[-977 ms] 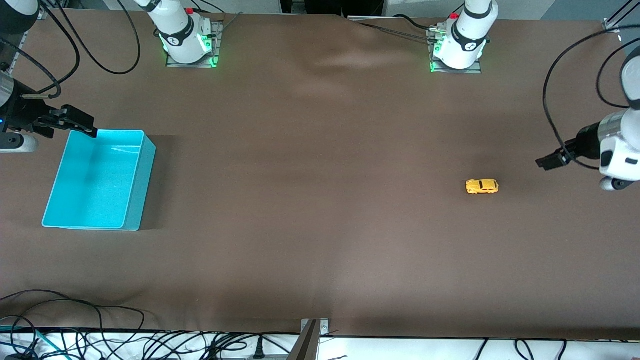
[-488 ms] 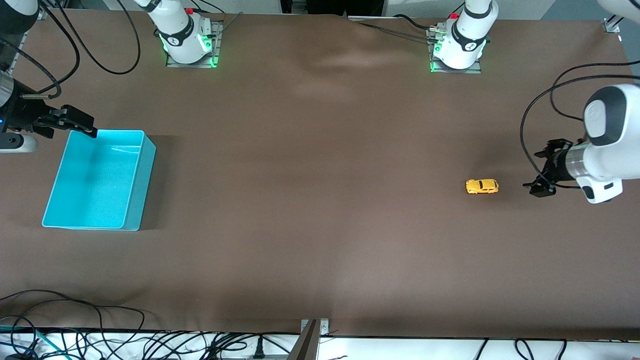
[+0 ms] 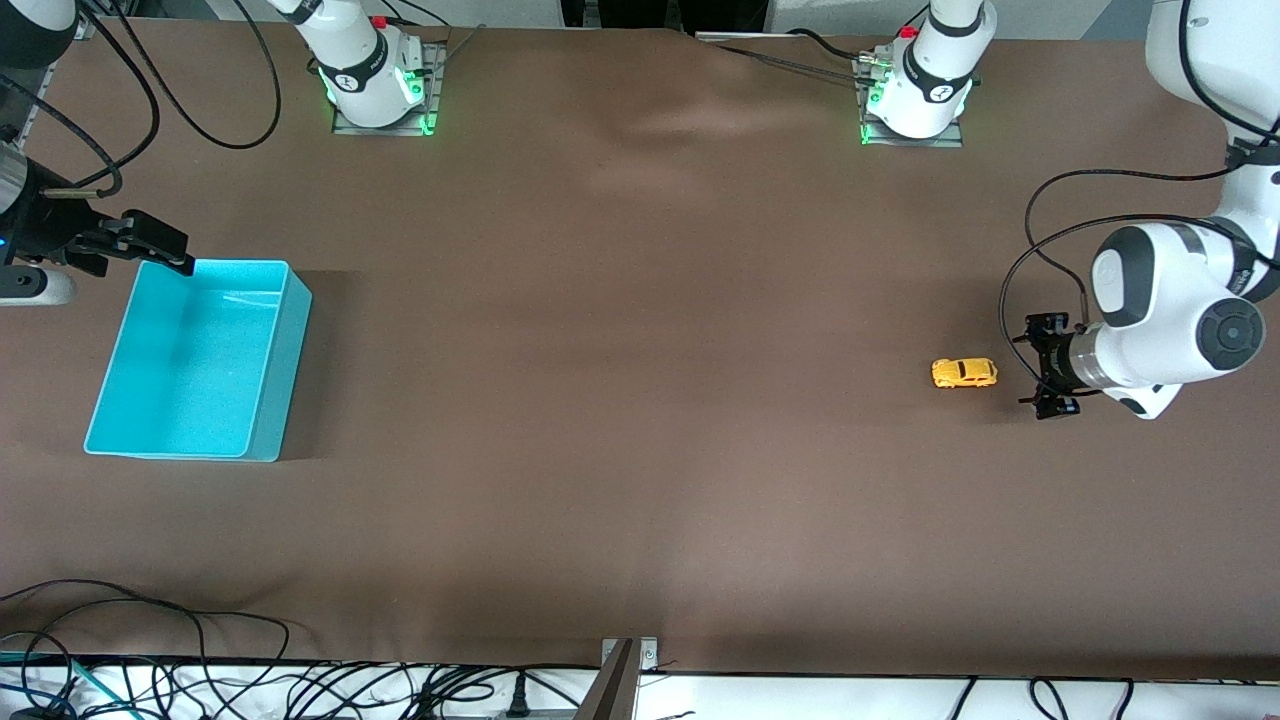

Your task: Wind up and store yellow beetle car

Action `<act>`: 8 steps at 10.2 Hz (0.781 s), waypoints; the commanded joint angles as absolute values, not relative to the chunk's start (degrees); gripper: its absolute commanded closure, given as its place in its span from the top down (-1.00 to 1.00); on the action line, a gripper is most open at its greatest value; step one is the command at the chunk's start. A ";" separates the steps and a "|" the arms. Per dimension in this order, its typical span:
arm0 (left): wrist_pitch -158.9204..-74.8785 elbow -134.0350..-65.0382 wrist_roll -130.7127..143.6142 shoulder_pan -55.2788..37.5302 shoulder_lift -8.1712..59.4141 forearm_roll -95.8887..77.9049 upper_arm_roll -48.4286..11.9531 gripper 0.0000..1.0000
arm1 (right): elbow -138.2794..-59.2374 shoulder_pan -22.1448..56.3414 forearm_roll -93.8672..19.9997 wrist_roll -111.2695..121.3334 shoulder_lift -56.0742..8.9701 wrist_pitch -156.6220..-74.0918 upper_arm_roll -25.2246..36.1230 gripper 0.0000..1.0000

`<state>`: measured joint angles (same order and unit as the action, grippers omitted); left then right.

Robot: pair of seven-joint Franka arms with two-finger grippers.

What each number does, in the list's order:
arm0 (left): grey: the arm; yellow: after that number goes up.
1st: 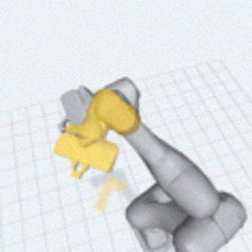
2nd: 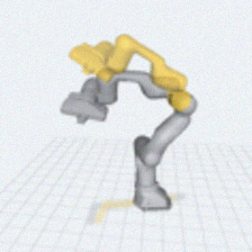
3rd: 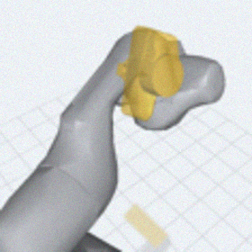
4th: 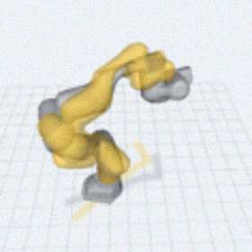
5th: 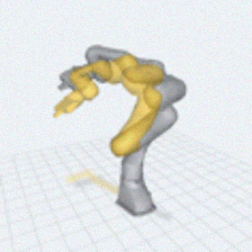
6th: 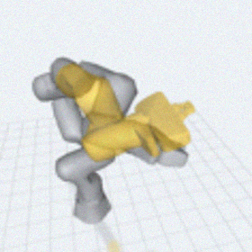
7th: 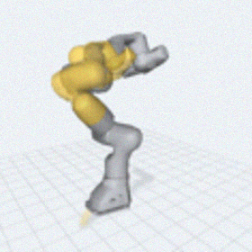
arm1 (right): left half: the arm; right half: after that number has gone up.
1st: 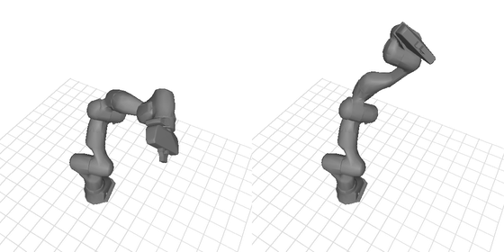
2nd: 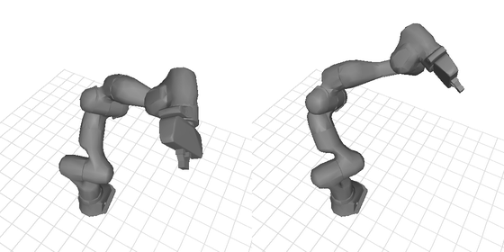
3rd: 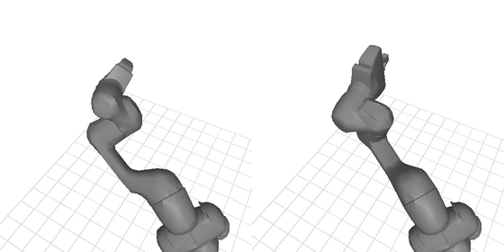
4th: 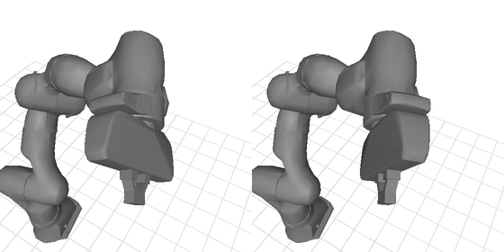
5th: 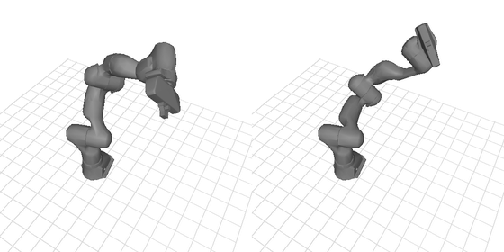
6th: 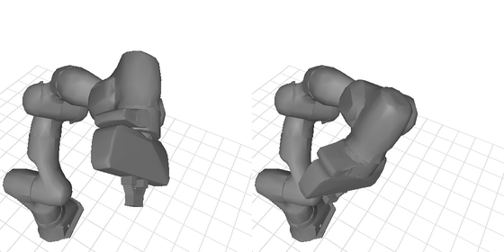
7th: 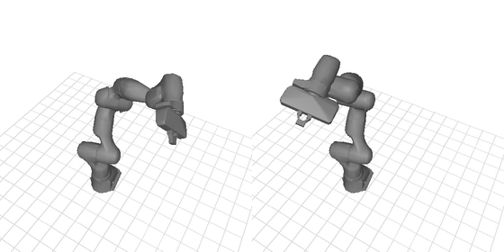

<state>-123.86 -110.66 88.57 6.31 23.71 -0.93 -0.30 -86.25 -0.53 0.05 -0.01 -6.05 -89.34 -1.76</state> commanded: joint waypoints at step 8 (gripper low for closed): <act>-144.66 -126.74 92.99 5.80 20.83 -0.26 -2.81 0.97 | -86.75 -0.79 -0.97 -0.53 -5.10 -89.39 -1.85 1.00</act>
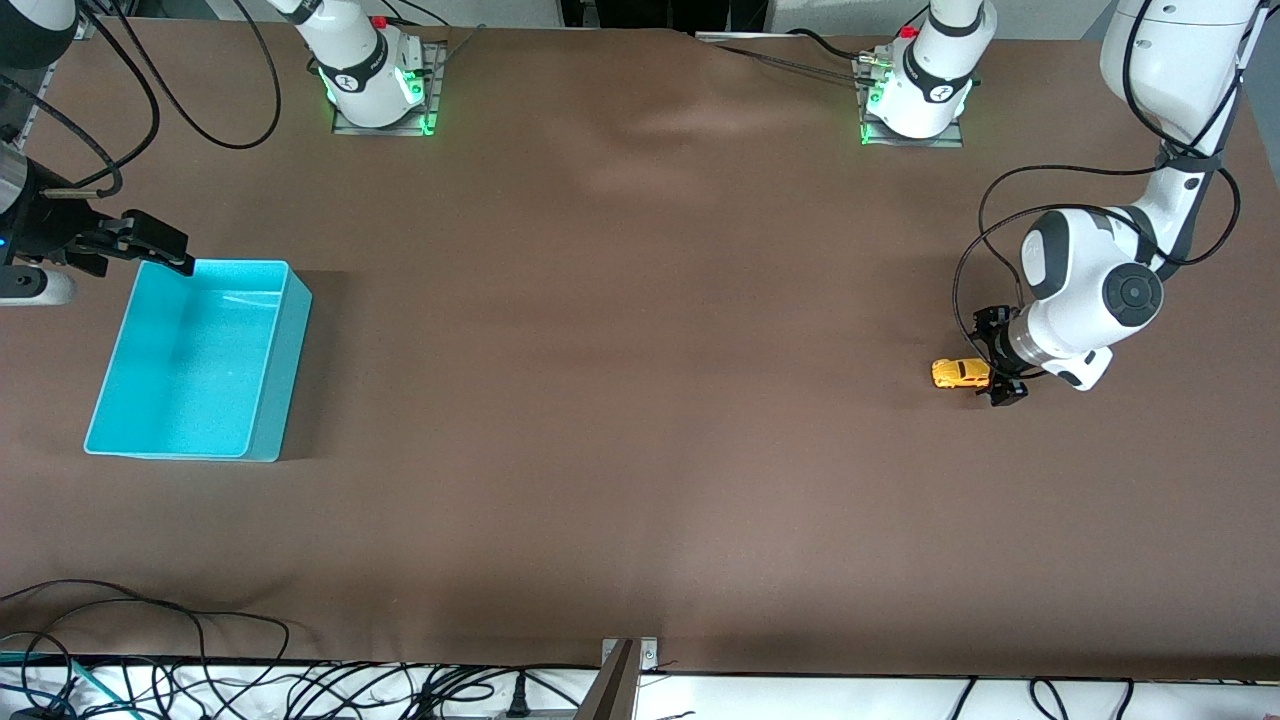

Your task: Wind up and store yellow beetle car

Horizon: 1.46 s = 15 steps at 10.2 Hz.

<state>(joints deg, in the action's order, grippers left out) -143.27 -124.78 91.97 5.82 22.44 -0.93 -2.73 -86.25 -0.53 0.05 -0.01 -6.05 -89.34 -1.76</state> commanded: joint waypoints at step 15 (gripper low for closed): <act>-145.81 -128.32 95.89 5.98 17.23 3.69 -8.34 -1.00 | -86.75 -0.79 -0.88 -0.53 -5.10 -89.47 -1.85 1.00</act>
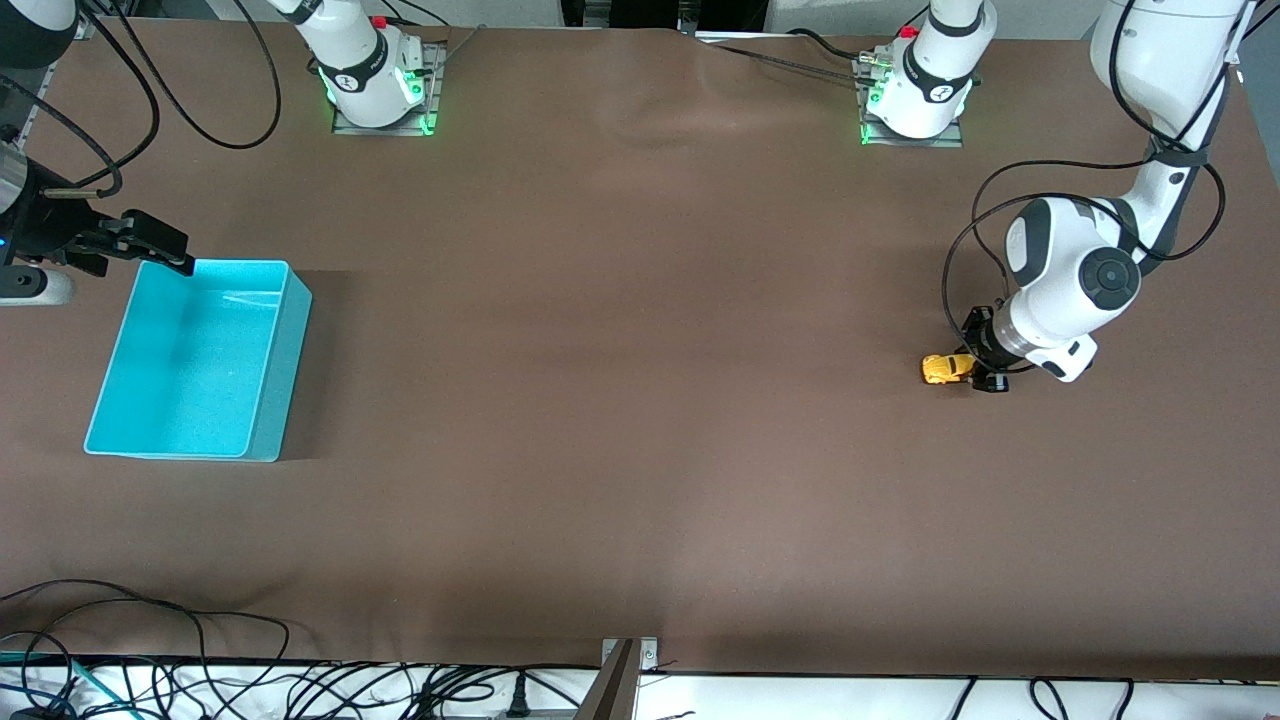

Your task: Wind up and store yellow beetle car

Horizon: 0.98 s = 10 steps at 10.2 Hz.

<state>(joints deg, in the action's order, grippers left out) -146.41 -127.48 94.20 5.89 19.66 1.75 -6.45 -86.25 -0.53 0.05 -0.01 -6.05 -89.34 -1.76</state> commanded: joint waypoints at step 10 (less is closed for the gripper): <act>-146.95 -128.15 104.85 6.32 25.13 10.60 -12.23 -1.00 | -86.75 -0.79 -0.88 -0.53 -5.10 -89.38 -1.85 1.00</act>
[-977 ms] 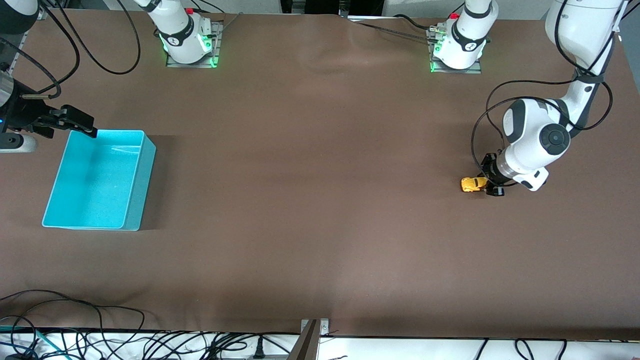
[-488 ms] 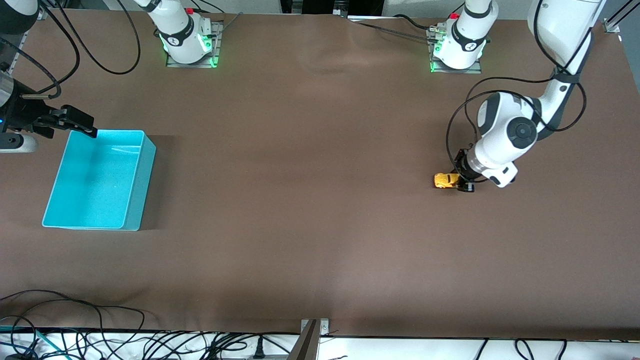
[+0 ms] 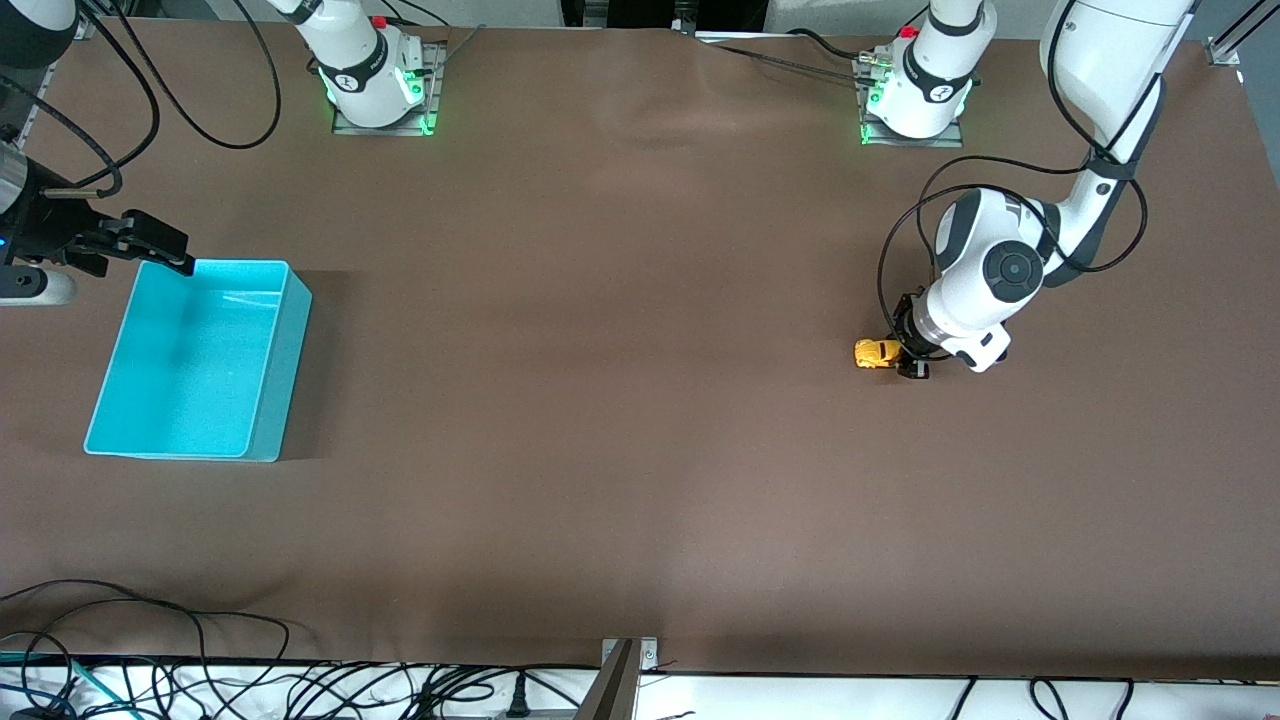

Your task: Wind up and store yellow beetle car

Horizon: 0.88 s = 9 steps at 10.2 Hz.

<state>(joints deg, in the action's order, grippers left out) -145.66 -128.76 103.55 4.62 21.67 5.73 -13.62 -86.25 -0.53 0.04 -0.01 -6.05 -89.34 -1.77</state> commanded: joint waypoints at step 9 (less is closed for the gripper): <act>-149.33 -123.85 104.41 19.59 30.58 26.71 -10.11 -1.00 | -86.75 -0.79 -0.88 -0.53 -5.10 -89.39 -1.85 1.00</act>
